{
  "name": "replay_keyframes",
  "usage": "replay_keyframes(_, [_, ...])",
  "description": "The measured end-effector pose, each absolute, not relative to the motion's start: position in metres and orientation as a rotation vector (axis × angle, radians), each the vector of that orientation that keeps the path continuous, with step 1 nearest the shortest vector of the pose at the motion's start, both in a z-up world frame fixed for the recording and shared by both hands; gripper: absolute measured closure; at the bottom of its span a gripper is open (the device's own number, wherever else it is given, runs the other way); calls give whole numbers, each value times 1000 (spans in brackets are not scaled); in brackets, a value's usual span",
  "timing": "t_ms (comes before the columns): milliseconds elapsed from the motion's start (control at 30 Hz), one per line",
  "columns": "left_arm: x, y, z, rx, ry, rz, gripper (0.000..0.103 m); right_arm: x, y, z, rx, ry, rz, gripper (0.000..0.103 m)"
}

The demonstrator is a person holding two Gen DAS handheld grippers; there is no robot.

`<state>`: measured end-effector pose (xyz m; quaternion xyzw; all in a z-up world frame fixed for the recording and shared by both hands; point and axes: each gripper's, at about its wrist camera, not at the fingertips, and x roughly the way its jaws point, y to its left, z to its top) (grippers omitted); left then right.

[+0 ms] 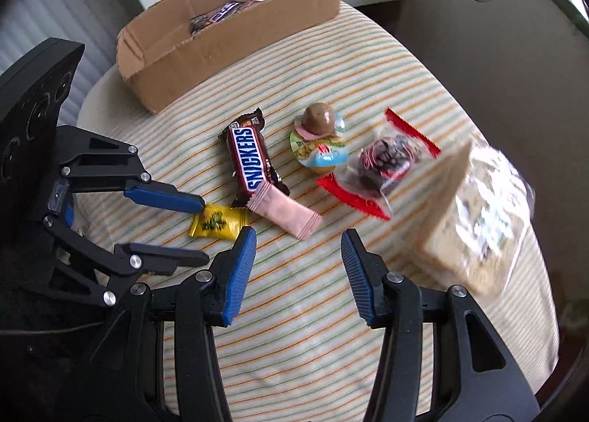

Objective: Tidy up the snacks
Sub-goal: 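Move the left gripper to the yellow candy while the right approaches the pink wrapper, then grasp the yellow candy with the left gripper while the right grasps the pink wrapper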

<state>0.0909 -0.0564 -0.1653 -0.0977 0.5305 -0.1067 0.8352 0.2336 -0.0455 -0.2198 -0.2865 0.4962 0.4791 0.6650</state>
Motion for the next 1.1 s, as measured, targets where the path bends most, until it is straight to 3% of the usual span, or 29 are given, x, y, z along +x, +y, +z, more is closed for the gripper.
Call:
replay_keyframes(633, [96, -74, -174, -63, 1080, -184, 68, 233, -14, -244, -745, 1099, 1265, 52])
replay_keyframes(800, [97, -79, -177, -35, 1054, -186, 68, 236, -13, -249, -719, 1118, 1252, 63])
replay_keyframes(900, [96, -80, -178, -27, 1043, -184, 70, 239, -12, -249, -711, 1118, 1239, 65])
replay_keyframes(967, [95, -78, -179, -20, 1036, -165, 78, 239, -9, -249, -736, 1100, 1226, 65])
replay_keyframes(1100, [84, -71, -174, -37, 1036, -178, 78, 243, -10, -246, -765, 1089, 1231, 67])
